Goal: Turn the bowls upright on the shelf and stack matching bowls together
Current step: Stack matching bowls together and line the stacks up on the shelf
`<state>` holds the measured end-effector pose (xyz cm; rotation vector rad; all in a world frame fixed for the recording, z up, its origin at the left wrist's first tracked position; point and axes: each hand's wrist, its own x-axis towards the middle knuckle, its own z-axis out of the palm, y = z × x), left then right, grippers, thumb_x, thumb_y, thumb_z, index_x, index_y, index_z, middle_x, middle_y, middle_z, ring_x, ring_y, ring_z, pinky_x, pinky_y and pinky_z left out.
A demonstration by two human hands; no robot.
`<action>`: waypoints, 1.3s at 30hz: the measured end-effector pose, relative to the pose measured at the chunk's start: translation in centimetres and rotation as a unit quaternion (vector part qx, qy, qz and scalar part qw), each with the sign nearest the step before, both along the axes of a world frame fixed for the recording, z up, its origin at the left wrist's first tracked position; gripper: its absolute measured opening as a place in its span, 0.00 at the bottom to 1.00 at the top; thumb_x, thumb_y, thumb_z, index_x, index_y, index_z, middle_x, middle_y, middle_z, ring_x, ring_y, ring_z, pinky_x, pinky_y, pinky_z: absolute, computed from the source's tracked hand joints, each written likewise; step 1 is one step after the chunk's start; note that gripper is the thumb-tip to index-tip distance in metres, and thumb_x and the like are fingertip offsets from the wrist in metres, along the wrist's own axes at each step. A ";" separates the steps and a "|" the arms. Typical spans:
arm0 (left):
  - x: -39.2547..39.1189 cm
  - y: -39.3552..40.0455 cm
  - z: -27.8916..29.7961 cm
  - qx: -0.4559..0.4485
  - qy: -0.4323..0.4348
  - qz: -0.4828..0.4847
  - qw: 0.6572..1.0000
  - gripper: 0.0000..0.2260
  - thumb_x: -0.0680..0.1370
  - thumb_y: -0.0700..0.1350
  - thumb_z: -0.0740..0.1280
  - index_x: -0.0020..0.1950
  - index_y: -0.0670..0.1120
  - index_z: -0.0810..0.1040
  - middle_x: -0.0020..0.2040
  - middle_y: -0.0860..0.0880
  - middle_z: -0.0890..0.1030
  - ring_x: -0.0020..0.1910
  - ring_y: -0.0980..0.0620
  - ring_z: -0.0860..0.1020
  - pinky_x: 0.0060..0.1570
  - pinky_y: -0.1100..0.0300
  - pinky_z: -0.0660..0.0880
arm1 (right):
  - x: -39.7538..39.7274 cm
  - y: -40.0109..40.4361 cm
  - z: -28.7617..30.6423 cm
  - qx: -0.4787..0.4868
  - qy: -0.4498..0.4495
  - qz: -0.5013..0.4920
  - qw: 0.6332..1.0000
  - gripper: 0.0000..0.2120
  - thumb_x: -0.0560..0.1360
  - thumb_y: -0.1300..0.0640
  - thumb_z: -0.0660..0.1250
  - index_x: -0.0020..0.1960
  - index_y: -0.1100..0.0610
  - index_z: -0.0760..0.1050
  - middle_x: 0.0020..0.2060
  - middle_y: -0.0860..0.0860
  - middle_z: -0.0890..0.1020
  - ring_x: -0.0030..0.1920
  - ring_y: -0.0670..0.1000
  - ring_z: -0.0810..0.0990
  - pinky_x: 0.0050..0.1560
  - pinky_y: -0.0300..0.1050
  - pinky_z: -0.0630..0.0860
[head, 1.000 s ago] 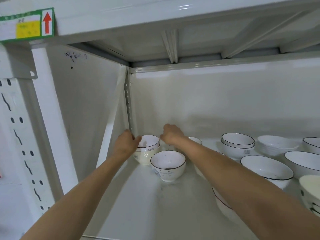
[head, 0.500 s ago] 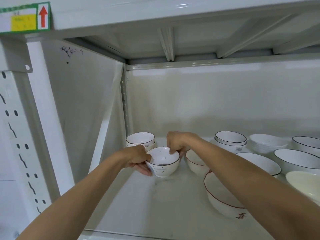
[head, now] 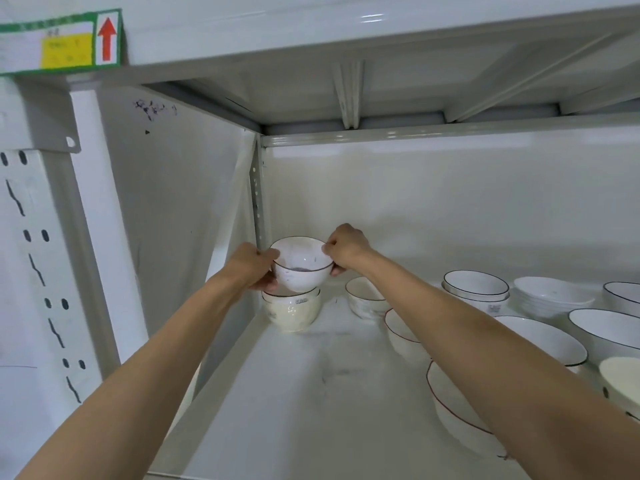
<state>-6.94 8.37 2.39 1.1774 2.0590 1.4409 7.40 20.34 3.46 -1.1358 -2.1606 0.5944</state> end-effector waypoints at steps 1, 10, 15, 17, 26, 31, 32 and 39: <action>-0.3 0.2 -0.1 0.003 0.006 0.006 1.000 0.11 0.79 0.44 0.62 0.41 0.38 0.74 0.32 0.40 0.79 0.20 0.51 0.77 0.43 0.54 0.81 | -0.6 0.1 -0.3 0.003 0.009 -0.008 1.000 0.11 0.75 0.63 0.57 0.36 0.59 0.72 0.27 0.55 0.81 0.22 0.51 0.80 0.38 0.39 0.79; -1.9 1.1 -1.4 -0.013 0.043 0.065 0.997 0.10 0.73 0.36 0.61 0.32 0.41 0.72 0.19 0.49 0.77 0.27 0.47 0.82 0.51 0.52 0.81 | -4.2 0.9 -3.0 -0.023 0.013 -0.039 0.999 0.11 0.73 0.66 0.56 0.34 0.57 0.67 0.22 0.54 0.78 0.16 0.46 0.76 0.40 0.41 0.80; -2.4 1.7 -2.3 -0.035 0.068 0.067 0.995 0.06 0.71 0.37 0.61 0.33 0.43 0.72 0.29 0.40 0.83 0.37 0.41 0.85 0.53 0.49 0.81 | -4.6 0.3 -3.2 -0.001 -0.019 -0.040 0.999 0.11 0.71 0.70 0.59 0.33 0.58 0.65 0.37 0.59 0.83 0.42 0.61 0.84 0.49 0.51 0.82; -2.9 2.2 -2.5 -0.046 0.074 0.063 0.994 0.04 0.70 0.37 0.61 0.38 0.40 0.75 0.32 0.38 0.84 0.37 0.40 0.85 0.51 0.47 0.81 | -4.5 0.0 -3.2 0.012 -0.032 -0.044 0.998 0.12 0.72 0.69 0.60 0.33 0.57 0.64 0.47 0.60 0.83 0.48 0.61 0.84 0.51 0.52 0.81; -1.9 2.5 -2.6 -0.083 0.160 0.074 0.981 0.03 0.74 0.38 0.60 0.42 0.40 0.72 0.29 0.44 0.81 0.24 0.52 0.81 0.34 0.60 0.76 | -3.8 -0.1 -3.9 0.001 -0.052 -0.056 0.997 0.07 0.77 0.64 0.61 0.53 0.63 0.75 0.57 0.59 0.80 0.58 0.60 0.78 0.51 0.46 0.73; -0.6 2.6 -2.4 -0.046 0.271 0.129 0.953 0.14 0.78 0.46 0.64 0.57 0.37 0.73 0.58 0.38 0.73 0.51 0.38 0.77 0.48 0.55 0.71 | -2.8 0.3 -2.8 -0.013 -0.059 -0.041 0.997 0.12 0.79 0.57 0.58 0.37 0.58 0.68 0.44 0.57 0.80 0.51 0.59 0.82 0.43 0.42 0.70; 0.1 2.6 -2.3 -0.013 0.277 0.126 0.953 0.14 0.78 0.47 0.64 0.58 0.38 0.72 0.59 0.39 0.72 0.51 0.38 0.77 0.49 0.55 0.71 | -2.0 0.3 -2.1 -0.009 -0.062 -0.048 0.997 0.11 0.78 0.56 0.58 0.38 0.58 0.67 0.42 0.55 0.78 0.49 0.58 0.82 0.42 0.42 0.70; 8.1 2.7 -3.1 -0.044 0.200 -0.104 0.973 0.14 0.80 0.52 0.61 0.40 0.44 0.75 0.32 0.49 0.77 0.28 0.50 0.74 0.29 0.64 0.68 | 5.7 1.9 1.1 -0.063 -0.202 -0.033 0.977 0.14 0.78 0.59 0.59 0.34 0.59 0.74 0.28 0.53 0.78 0.25 0.50 0.76 0.29 0.36 0.71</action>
